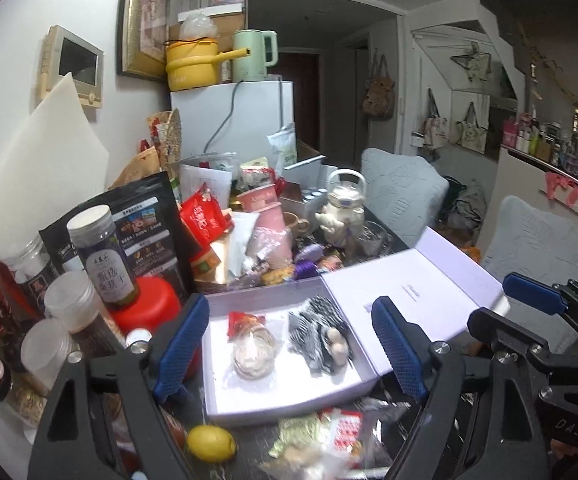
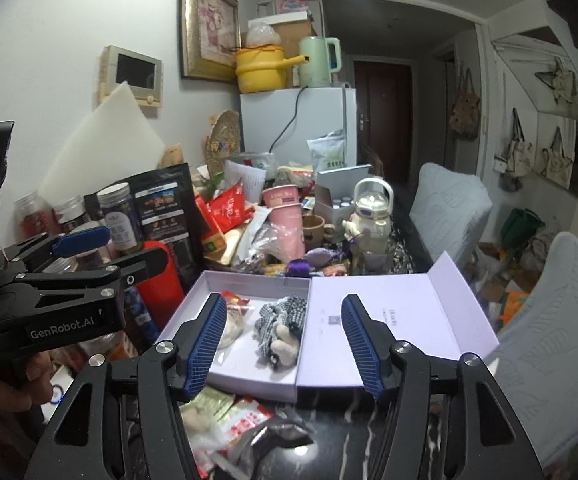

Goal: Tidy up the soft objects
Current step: 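Withdraw both tools from the box and move toward the packets on the table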

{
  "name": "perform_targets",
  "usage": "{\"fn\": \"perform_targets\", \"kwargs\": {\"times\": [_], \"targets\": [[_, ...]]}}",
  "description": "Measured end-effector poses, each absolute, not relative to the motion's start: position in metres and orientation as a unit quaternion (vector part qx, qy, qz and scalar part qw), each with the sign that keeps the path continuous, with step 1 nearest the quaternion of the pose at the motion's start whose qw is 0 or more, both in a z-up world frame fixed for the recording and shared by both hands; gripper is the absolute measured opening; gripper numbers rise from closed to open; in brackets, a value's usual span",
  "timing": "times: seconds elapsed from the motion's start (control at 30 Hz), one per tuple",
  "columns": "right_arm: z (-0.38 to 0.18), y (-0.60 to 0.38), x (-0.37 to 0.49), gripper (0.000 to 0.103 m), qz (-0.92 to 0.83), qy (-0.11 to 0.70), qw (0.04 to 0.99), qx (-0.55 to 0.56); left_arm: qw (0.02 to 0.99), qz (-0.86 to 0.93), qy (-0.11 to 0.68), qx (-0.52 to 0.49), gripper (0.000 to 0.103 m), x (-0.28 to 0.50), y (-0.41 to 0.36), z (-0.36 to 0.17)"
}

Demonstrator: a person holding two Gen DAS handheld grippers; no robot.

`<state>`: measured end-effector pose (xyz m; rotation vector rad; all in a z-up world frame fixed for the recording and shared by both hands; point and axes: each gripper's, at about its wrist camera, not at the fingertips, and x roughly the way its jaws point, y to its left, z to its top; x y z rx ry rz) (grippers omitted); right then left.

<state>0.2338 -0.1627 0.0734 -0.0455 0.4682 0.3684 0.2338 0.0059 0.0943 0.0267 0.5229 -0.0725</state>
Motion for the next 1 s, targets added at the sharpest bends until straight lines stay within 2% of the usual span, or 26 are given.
{"fn": "perform_targets", "kwargs": {"times": [0.07, 0.13, 0.27, 0.37, 1.0], "targets": [[0.074, -0.164, 0.222, 0.063, 0.183, 0.227, 0.956, -0.024, 0.965, -0.042, 0.257, 0.013, 0.084, 0.224, 0.004, 0.096], [0.075, -0.166, 0.212, 0.073, 0.186, 0.221, 0.957, -0.025, 0.966, -0.049, 0.254, 0.014, 0.084, 0.213, 0.002, 0.097], [0.077, -0.167, 0.189, 0.074, 0.191, 0.21, 0.958, -0.031, 0.966, -0.071, 0.249, 0.005, 0.084, 0.194, 0.0, 0.098], [0.074, -0.168, 0.174, 0.08, 0.19, 0.208, 0.959, -0.038, 0.965, -0.08, 0.251, -0.003, 0.084, 0.182, -0.001, 0.095], [0.007, -0.164, 0.135, 0.081, 0.19, 0.273, 0.943, -0.03, 0.942, -0.118, 0.313, -0.007, 0.084, 0.148, 0.006, 0.025]]}}
